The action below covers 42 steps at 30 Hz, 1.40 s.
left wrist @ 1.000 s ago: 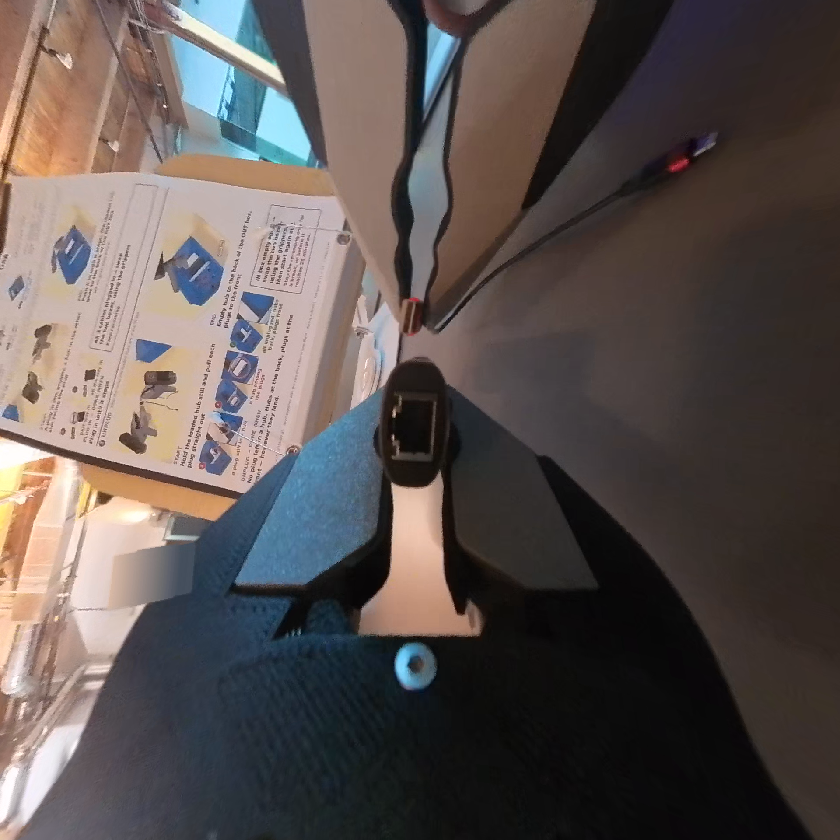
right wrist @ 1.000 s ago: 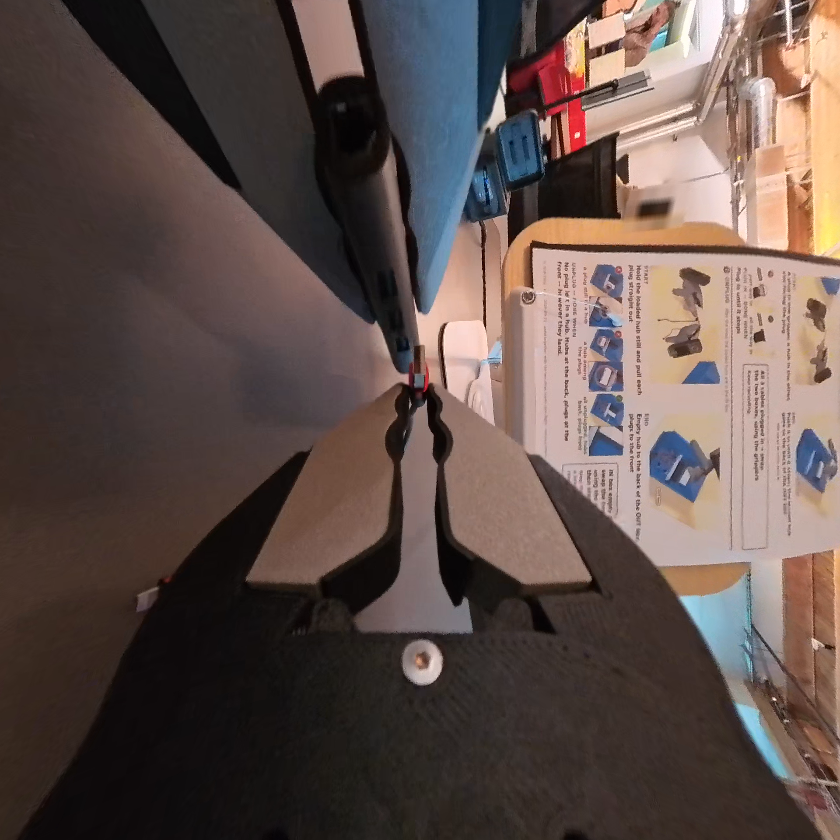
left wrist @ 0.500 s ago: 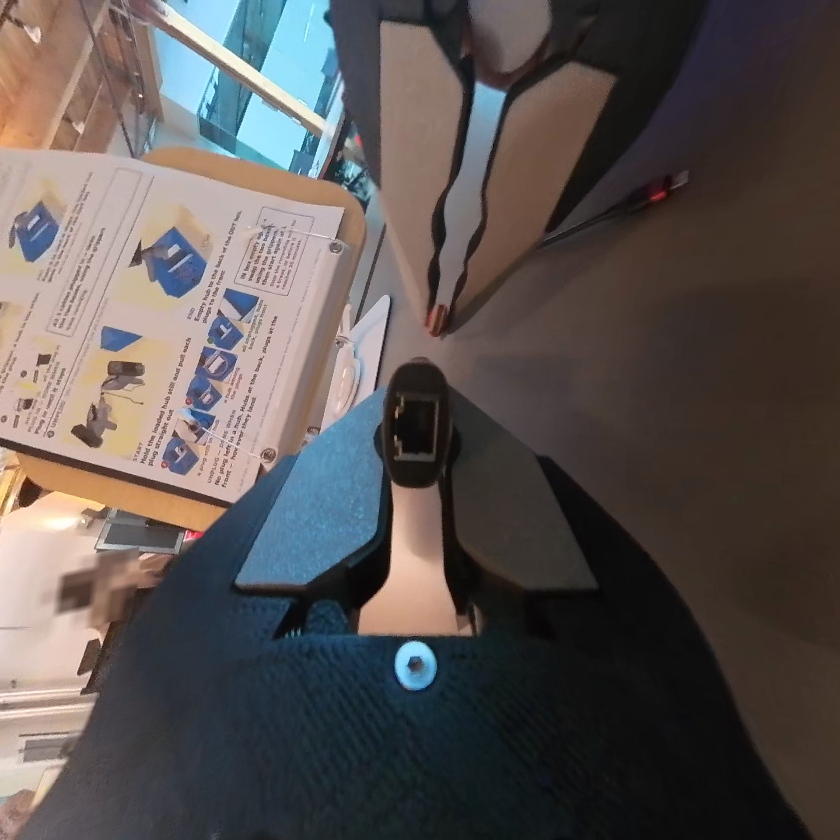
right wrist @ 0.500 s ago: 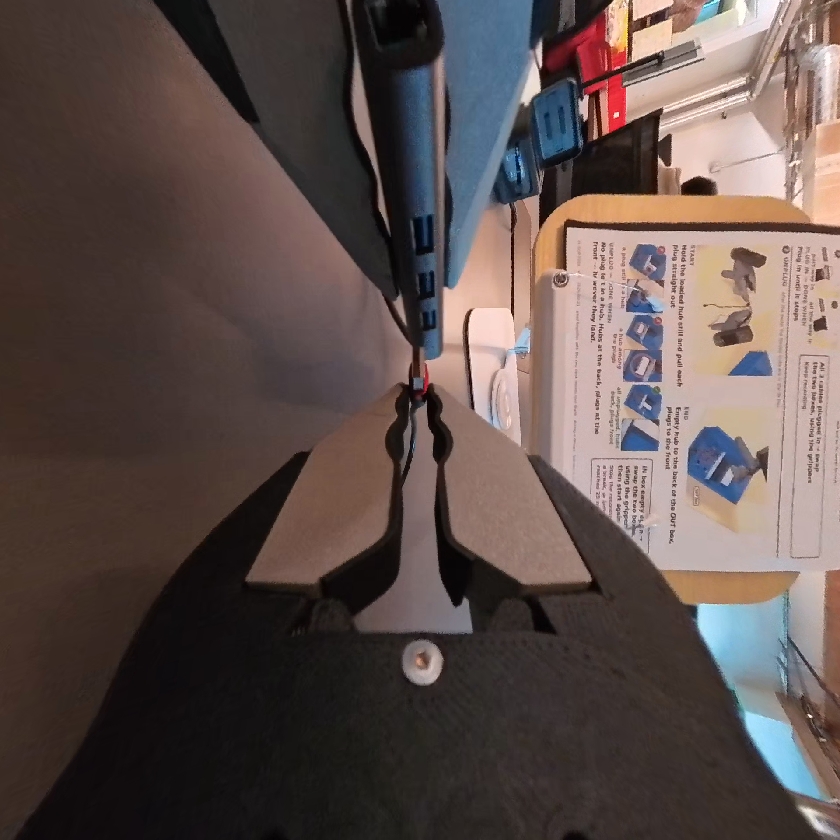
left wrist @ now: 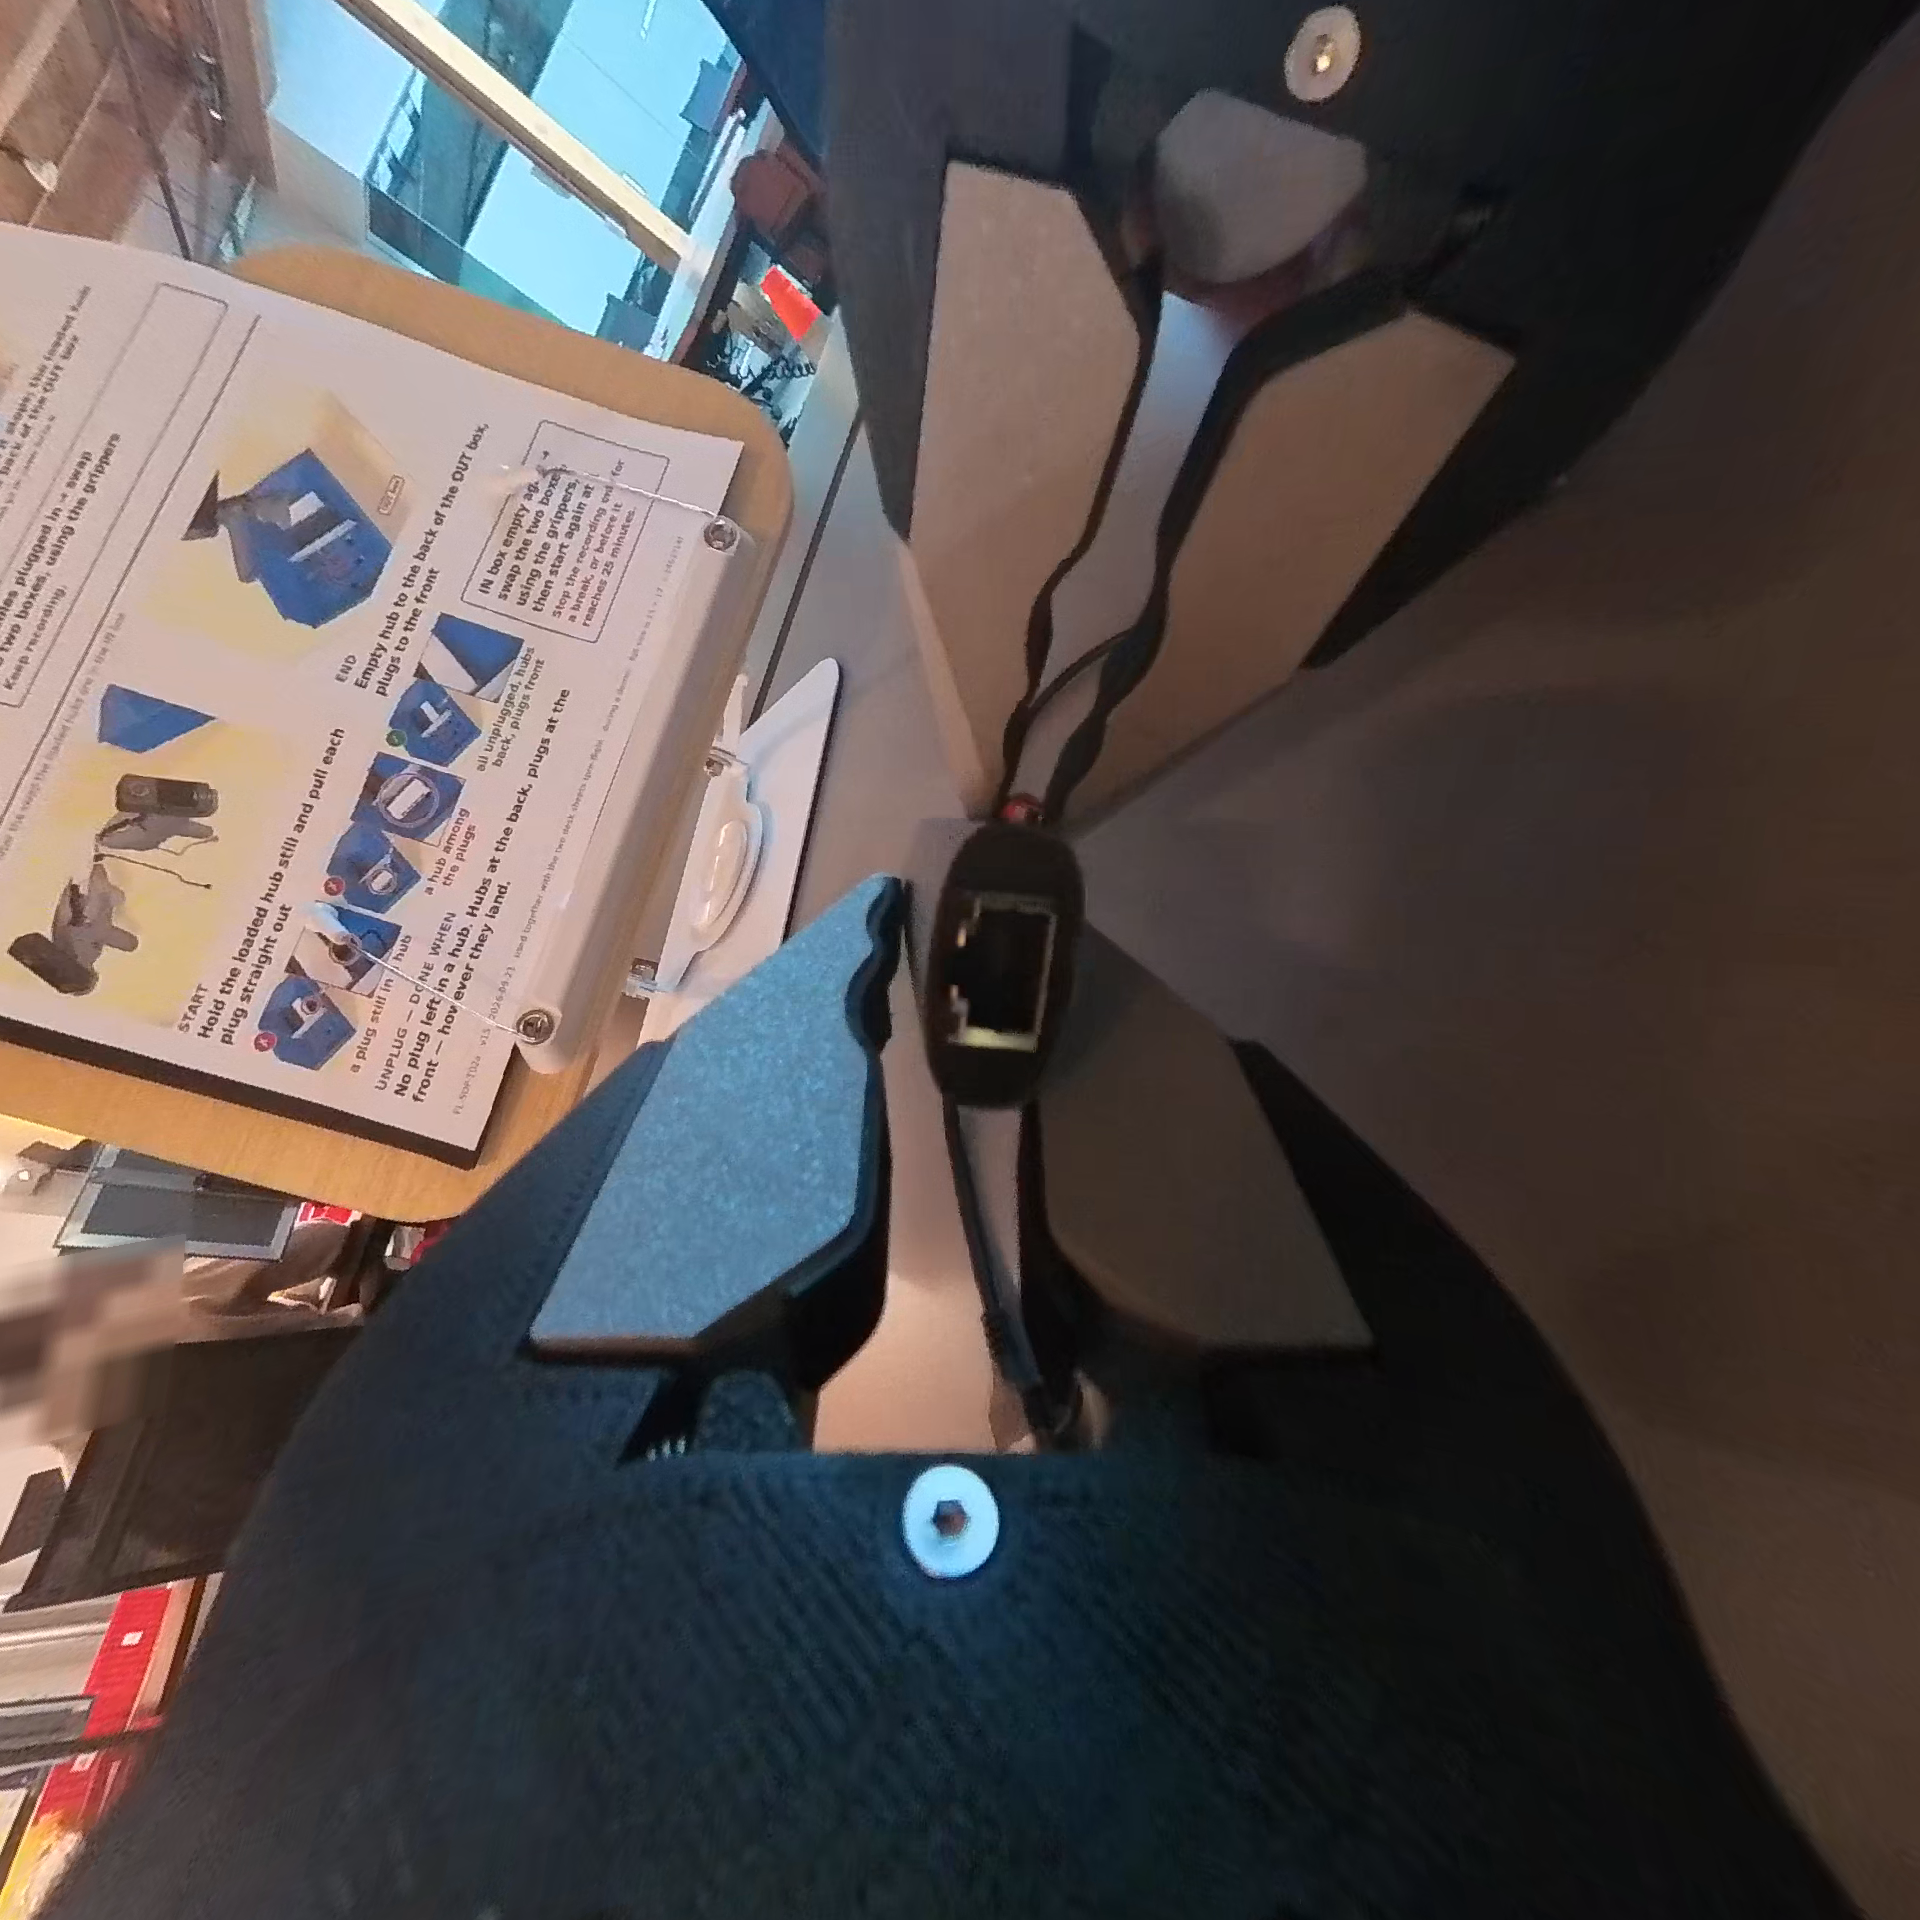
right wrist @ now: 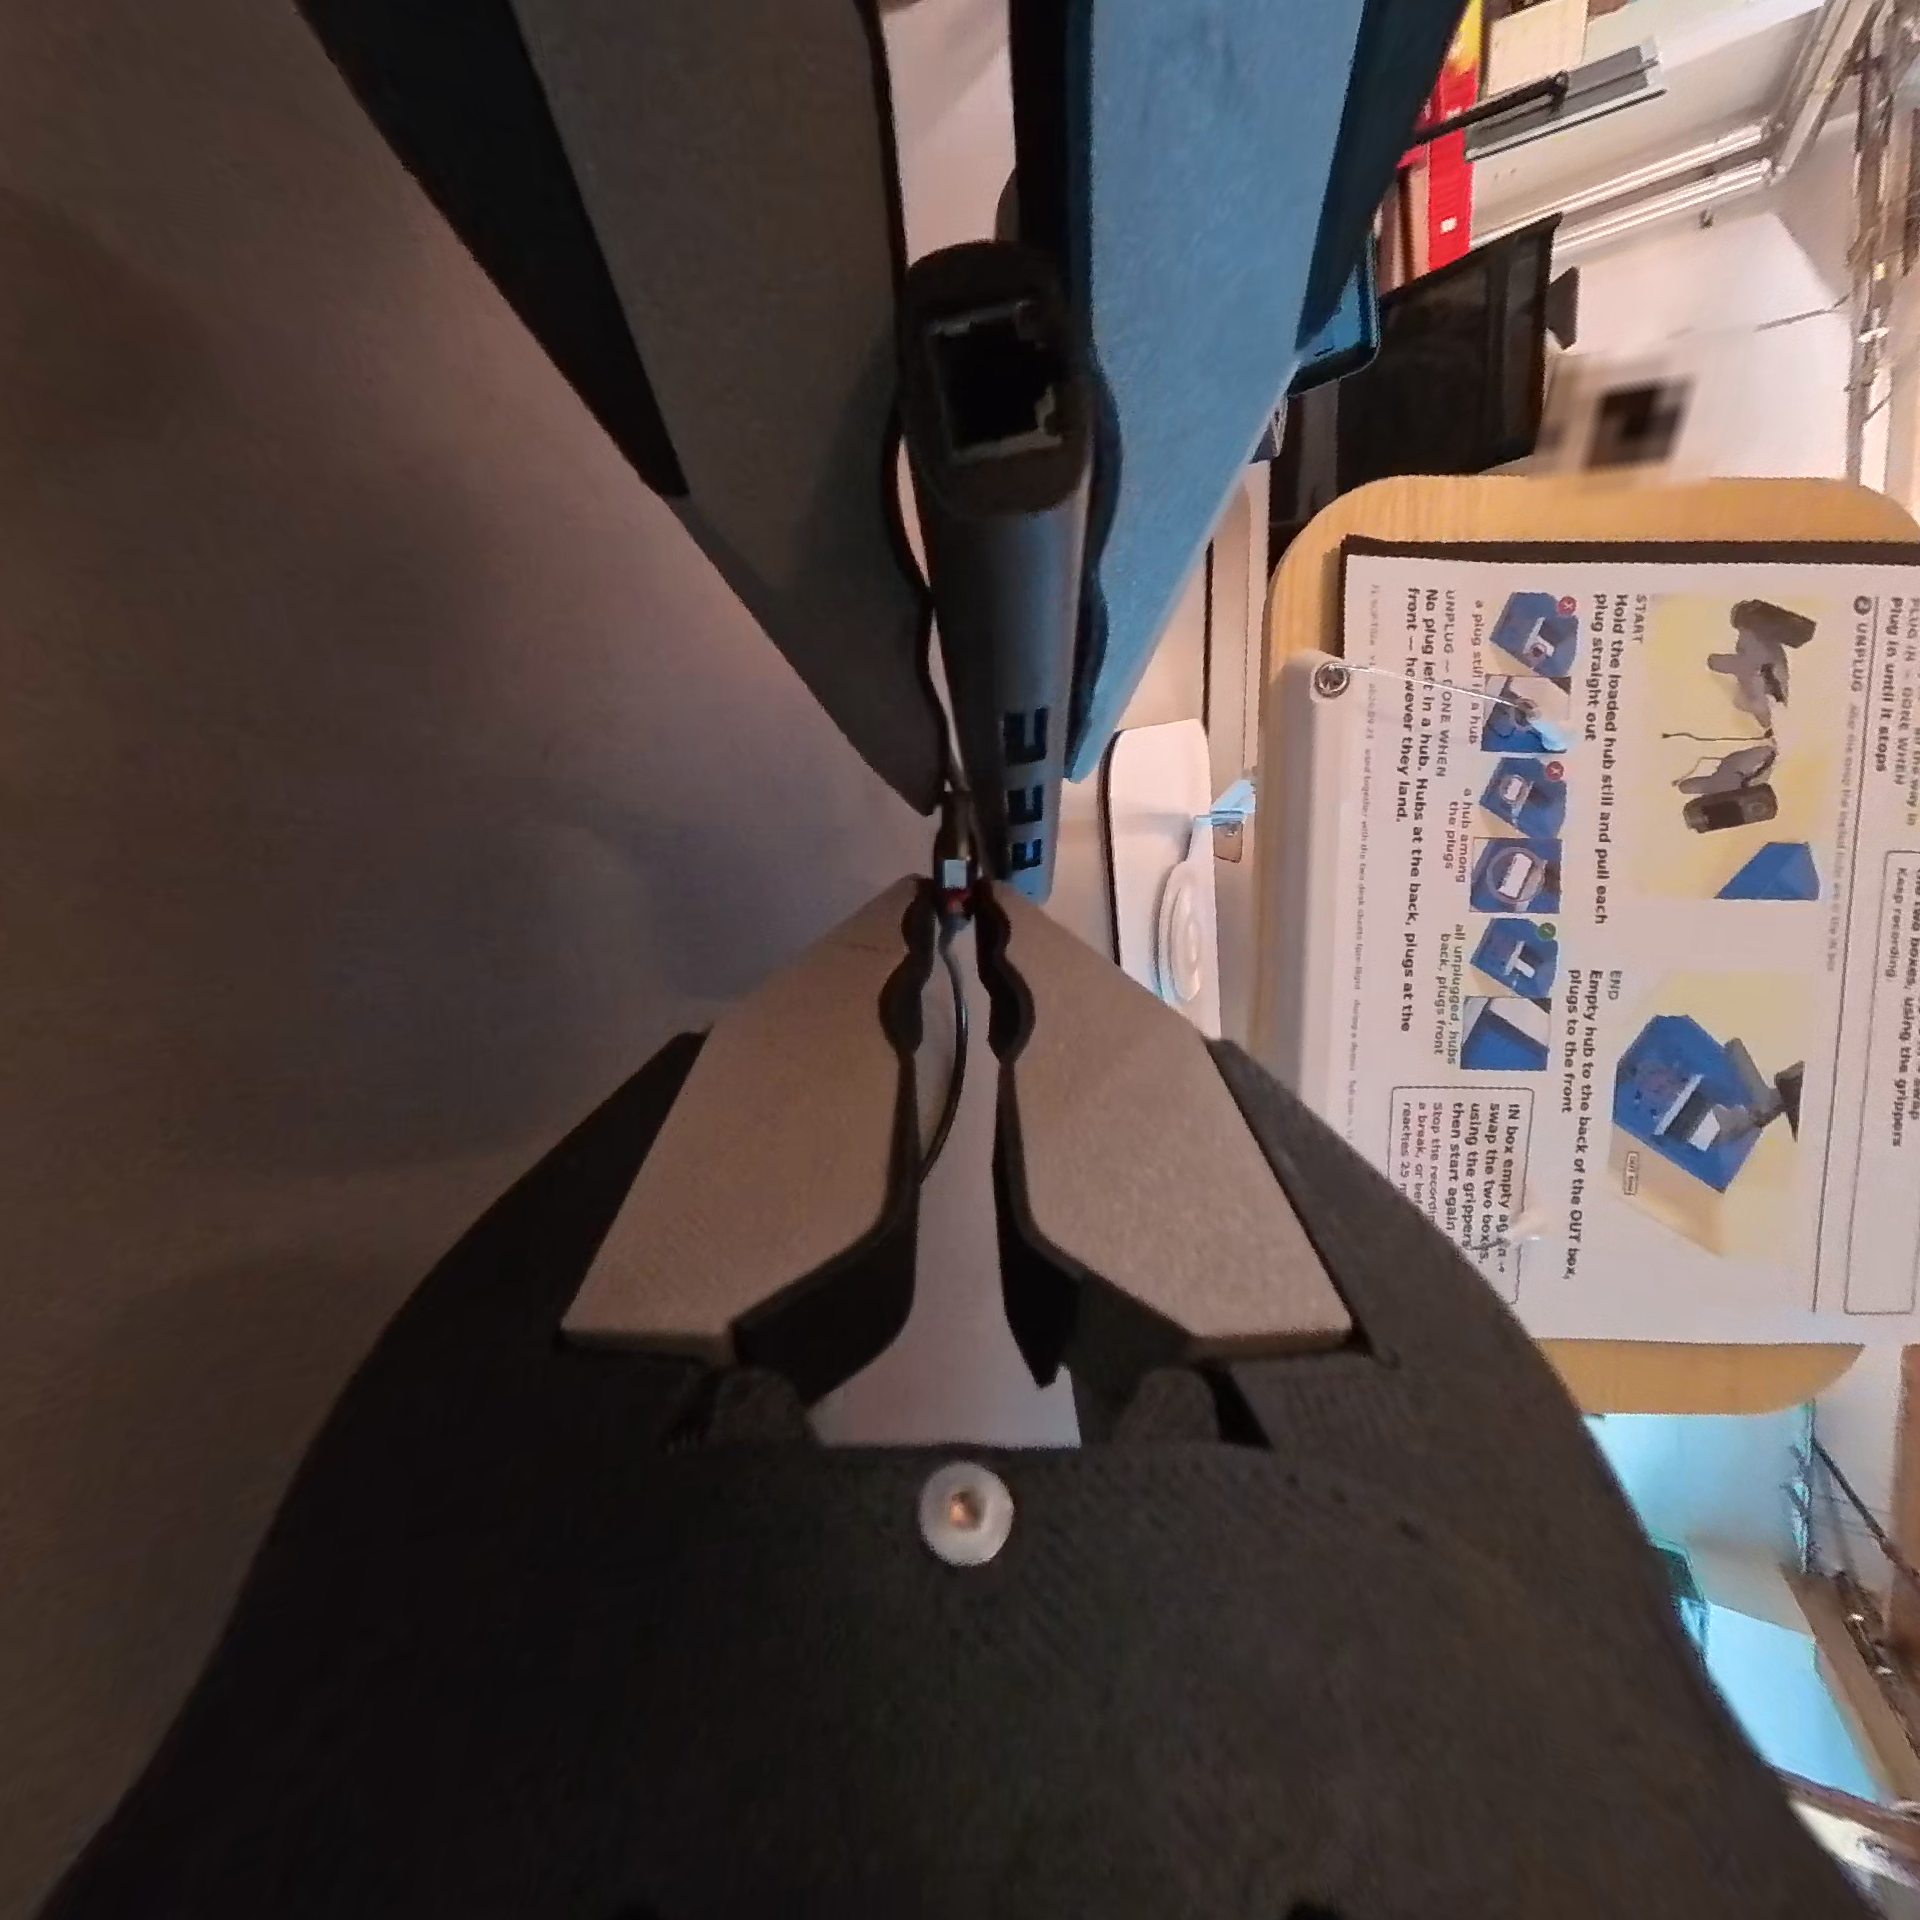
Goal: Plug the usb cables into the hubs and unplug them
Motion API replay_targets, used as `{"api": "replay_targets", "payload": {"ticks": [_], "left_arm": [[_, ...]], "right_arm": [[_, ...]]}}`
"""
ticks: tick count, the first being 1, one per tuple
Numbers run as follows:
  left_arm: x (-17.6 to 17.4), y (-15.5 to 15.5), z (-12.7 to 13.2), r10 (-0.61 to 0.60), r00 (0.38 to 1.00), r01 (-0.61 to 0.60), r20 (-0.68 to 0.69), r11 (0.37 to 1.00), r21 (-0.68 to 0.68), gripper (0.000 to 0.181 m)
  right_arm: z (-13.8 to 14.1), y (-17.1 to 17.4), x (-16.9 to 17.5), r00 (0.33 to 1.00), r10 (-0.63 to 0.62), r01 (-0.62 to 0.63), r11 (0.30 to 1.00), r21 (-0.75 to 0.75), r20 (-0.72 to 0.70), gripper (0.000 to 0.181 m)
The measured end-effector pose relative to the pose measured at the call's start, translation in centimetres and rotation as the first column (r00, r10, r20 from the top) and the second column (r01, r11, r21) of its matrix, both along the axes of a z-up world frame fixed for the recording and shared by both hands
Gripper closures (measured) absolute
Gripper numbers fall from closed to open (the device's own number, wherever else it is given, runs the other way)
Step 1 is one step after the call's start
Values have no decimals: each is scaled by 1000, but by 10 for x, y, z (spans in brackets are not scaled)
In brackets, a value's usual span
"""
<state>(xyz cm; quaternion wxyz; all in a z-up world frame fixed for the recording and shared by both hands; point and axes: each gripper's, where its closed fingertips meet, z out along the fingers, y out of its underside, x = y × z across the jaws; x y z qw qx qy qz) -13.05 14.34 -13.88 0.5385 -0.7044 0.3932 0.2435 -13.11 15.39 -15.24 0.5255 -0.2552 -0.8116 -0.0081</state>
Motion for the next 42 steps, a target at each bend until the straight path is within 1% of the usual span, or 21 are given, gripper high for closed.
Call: {"api": "replay_targets", "payload": {"ticks": [7,12,17,22,24,25,26,27,29,30,32,35,37,42], "left_arm": [[1,-1,-1,-9,1000,9,-15,1000,1,162],[4,-1,-3,-14,999,14,-43,1000,1,160],[4,-1,-1,-12,998,14,-68,1000,19,160],[3,-3,5,3,995,1,-103,999,36,161],[3,-3,6,4,996,-1,-89,1000,31,161],[2,-3,8,6,996,-3,-85,999,40,166],[2,-4,12,-3,997,8,-76,998,58,166],[3,-5,14,-11,999,14,-52,998,62,166],[7,-6,13,-49,999,49,21,998,32,167],[6,-6,12,-47,999,46,28,999,28,167],[5,-5,12,-37,999,37,10,998,41,166],[4,-3,8,-26,1000,26,-16,999,40,166],[4,-2,5,-21,999,21,-28,999,28,167],[7,-4,4,-37,999,38,-5,999,20,166]], "right_arm": [[1,-3,-1,1000,-14,14,1000,15,0,178],[-1,-6,-2,999,-34,34,998,54,6,178],[1,-7,-2,999,-44,44,998,44,-3,177],[7,-9,-2,999,-26,28,997,71,-26,177],[7,-9,-1,1000,-6,8,997,80,-21,173],[5,-8,0,1000,-1,1,997,73,-9,173],[4,-6,2,1000,0,0,998,63,-1,169],[4,-4,3,1000,-2,2,999,52,-4,168],[9,-4,2,1000,2,-2,1000,9,-30,178],[10,-5,2,999,6,-6,1000,-19,-36,177],[9,-7,2,999,13,-14,999,-39,-33,177],[10,-4,2,999,3,-3,1000,-2,-36,178],[10,-7,2,999,11,-12,1000,-16,-39,178],[6,-12,1,1000,17,-17,999,-28,-25,178]]}}
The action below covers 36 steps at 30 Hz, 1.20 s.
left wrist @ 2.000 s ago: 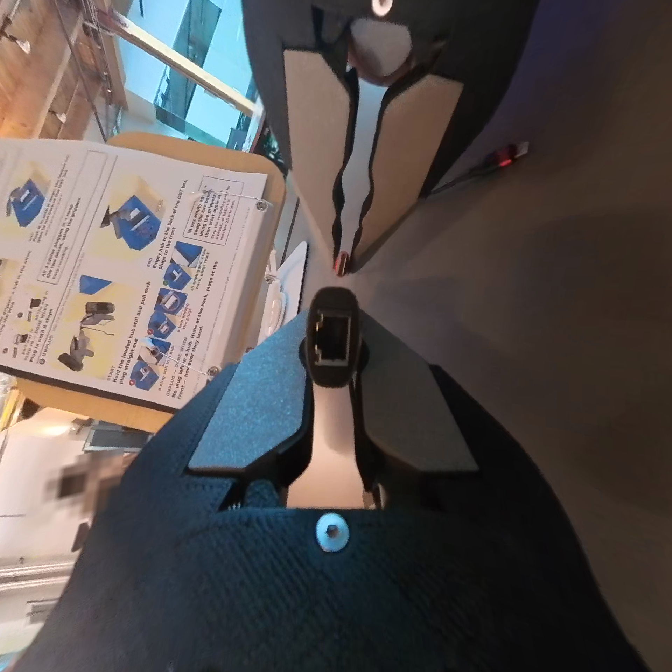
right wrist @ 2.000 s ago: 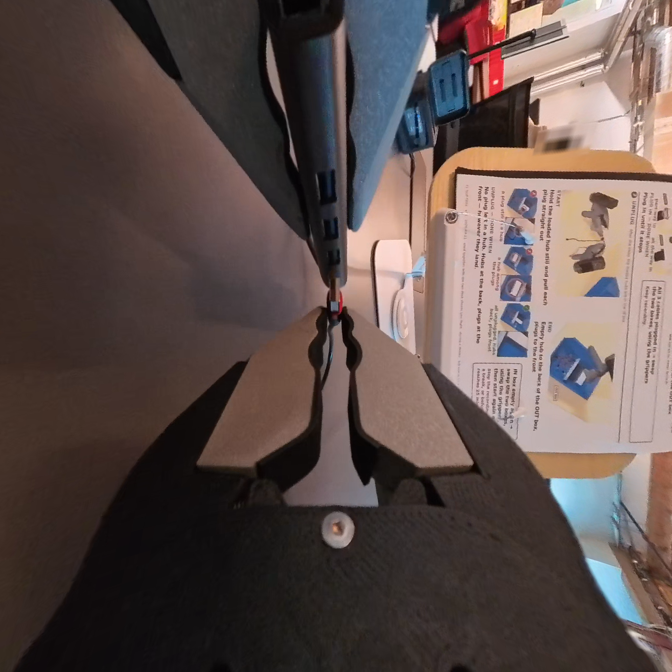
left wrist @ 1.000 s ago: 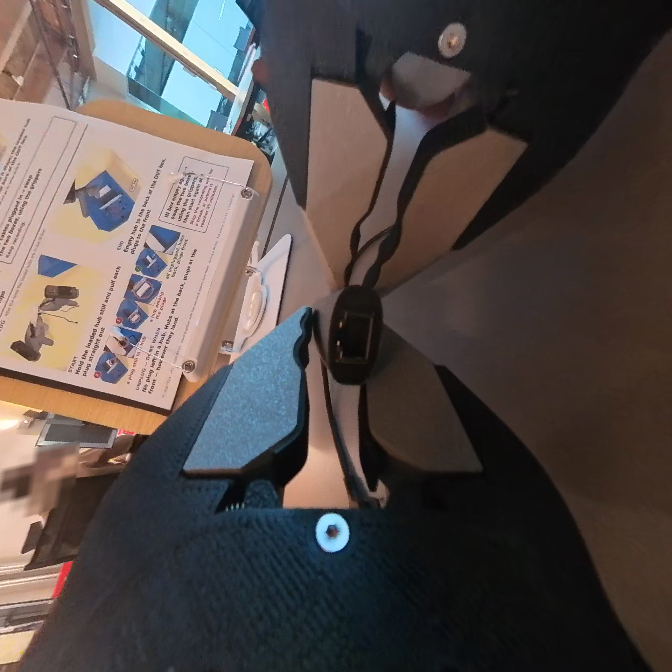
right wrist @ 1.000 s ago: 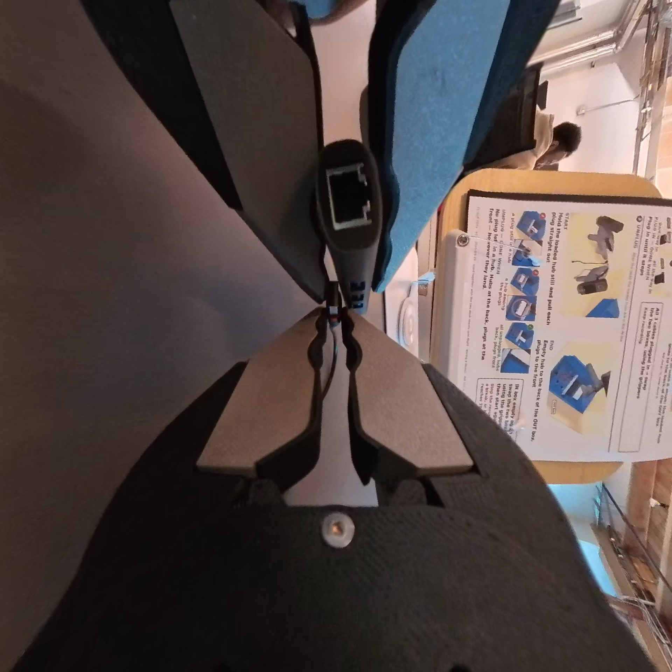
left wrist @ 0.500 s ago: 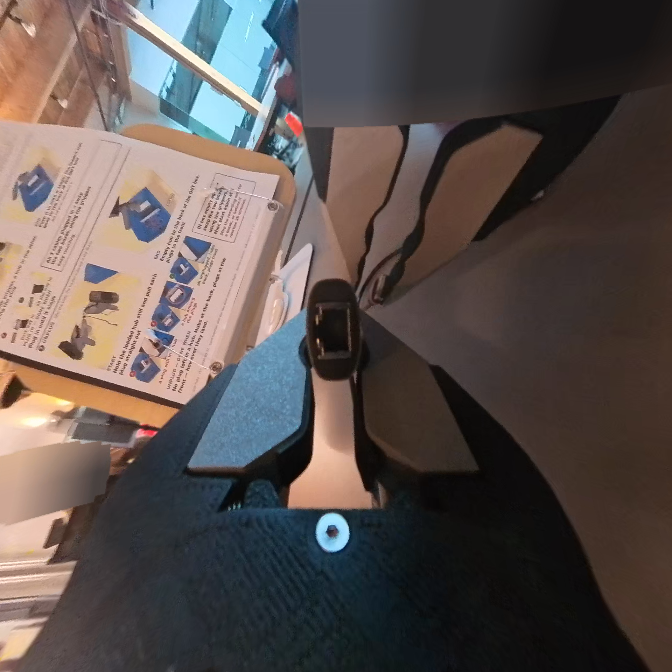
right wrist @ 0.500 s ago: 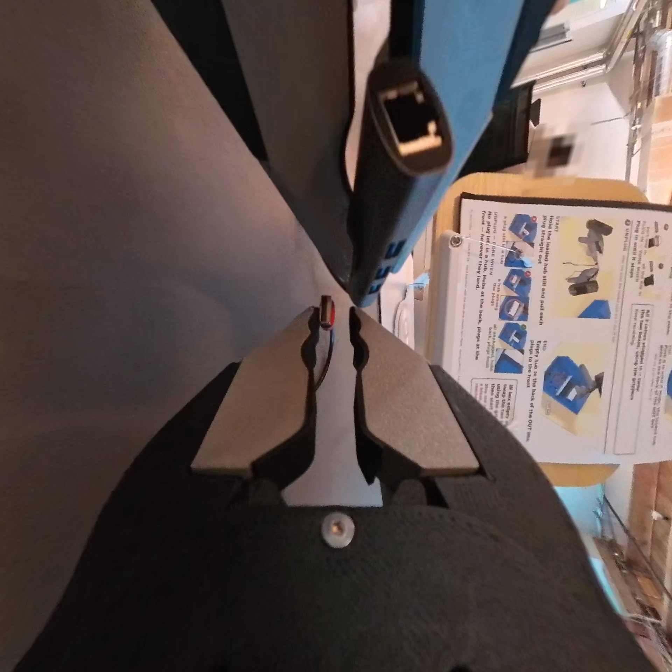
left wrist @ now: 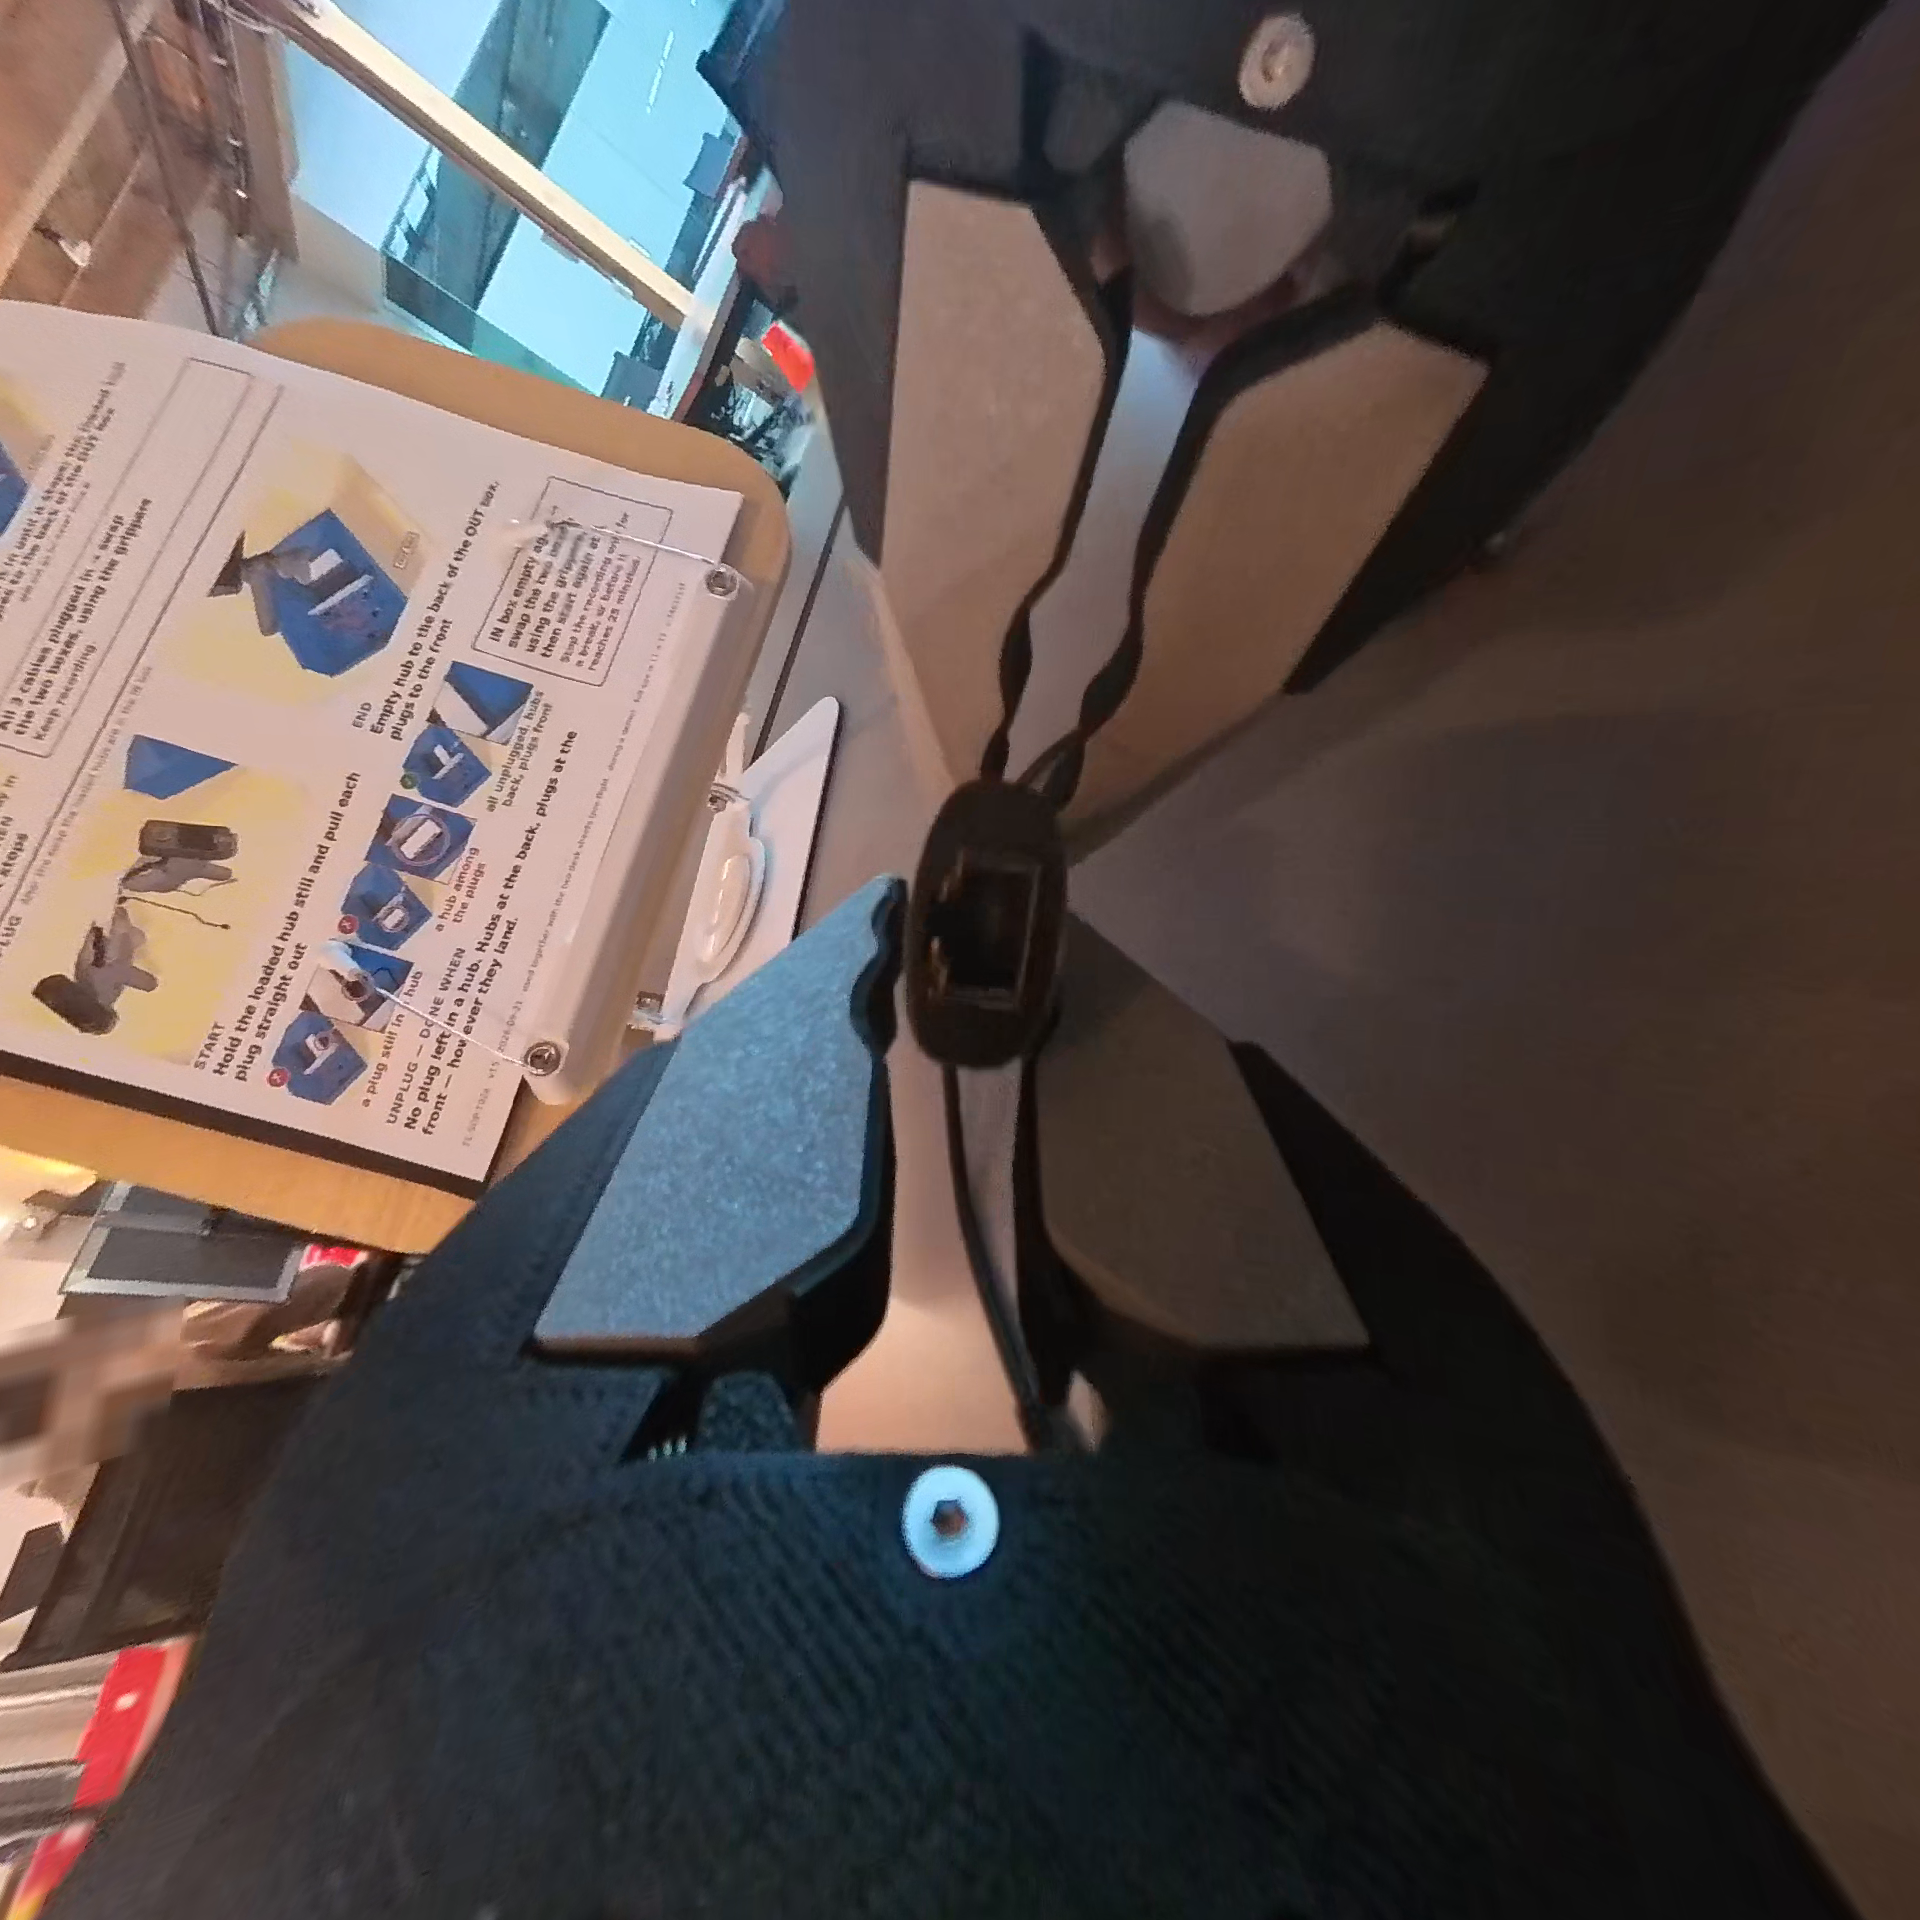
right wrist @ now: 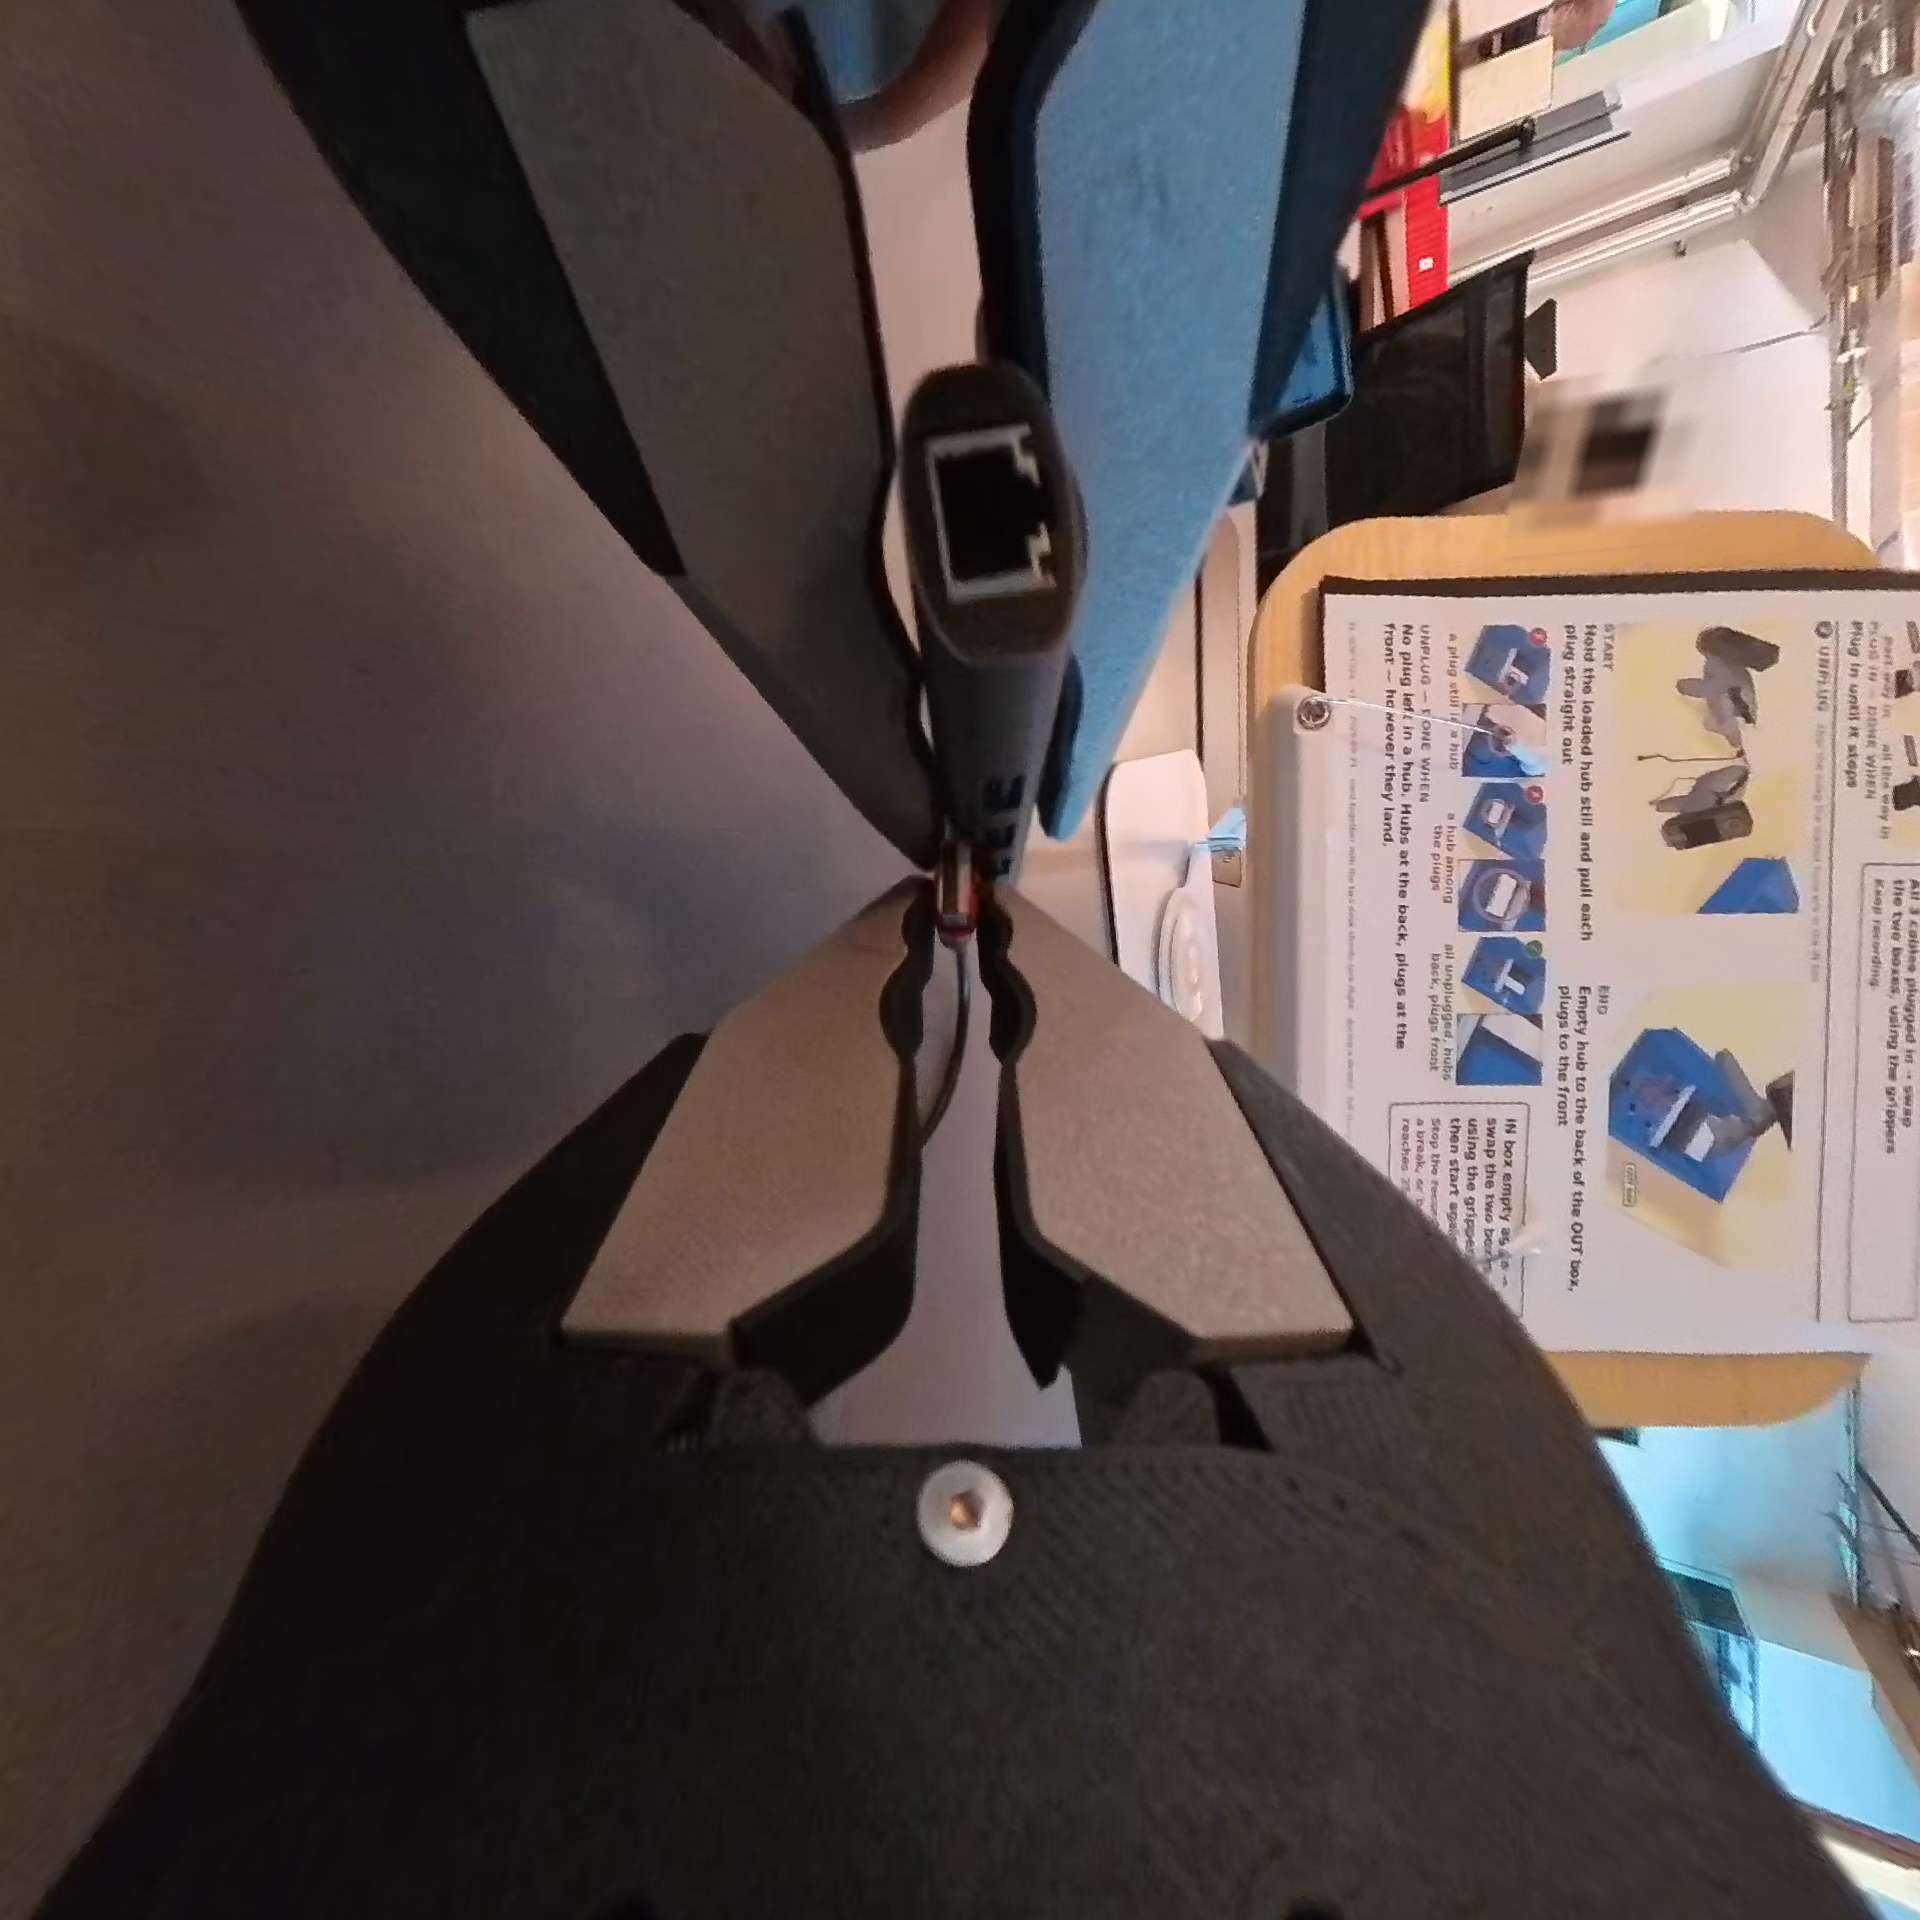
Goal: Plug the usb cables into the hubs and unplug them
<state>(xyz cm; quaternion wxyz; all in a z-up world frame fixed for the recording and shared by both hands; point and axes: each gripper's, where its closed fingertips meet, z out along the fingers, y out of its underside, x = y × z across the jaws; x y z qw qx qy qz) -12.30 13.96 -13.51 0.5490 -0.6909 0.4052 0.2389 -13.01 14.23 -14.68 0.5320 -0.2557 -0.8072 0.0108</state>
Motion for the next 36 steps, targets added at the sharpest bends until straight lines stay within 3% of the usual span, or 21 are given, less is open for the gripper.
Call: {"api": "replay_targets", "payload": {"ticks": [11,17,21,24,30,33,36], "left_arm": [[11,-6,-9,-86,995,90,53,994,-64,163],[-3,0,-11,-11,999,9,-47,999,-40,165],[-13,0,-9,19,998,-22,-64,999,-34,166],[-24,1,-9,57,995,-60,-85,998,-30,166],[-32,1,-7,90,989,-91,-116,996,-7,166],[-29,0,-4,79,988,-79,-130,997,6,166],[-28,-2,-3,68,987,-66,-144,998,17,166]], "right_arm": [[-6,-2,3,999,9,-11,997,72,34,177],[-29,13,10,988,-30,17,996,82,150,173],[-38,-14,13,978,94,-76,992,-102,187,152],[-33,-27,18,966,181,-136,963,-232,186,150],[-31,15,32,939,170,-38,915,-401,299,139],[-42,31,38,882,149,4,946,-325,447,144],[-45,27,30,840,194,-87,970,-227,507,162]]}}
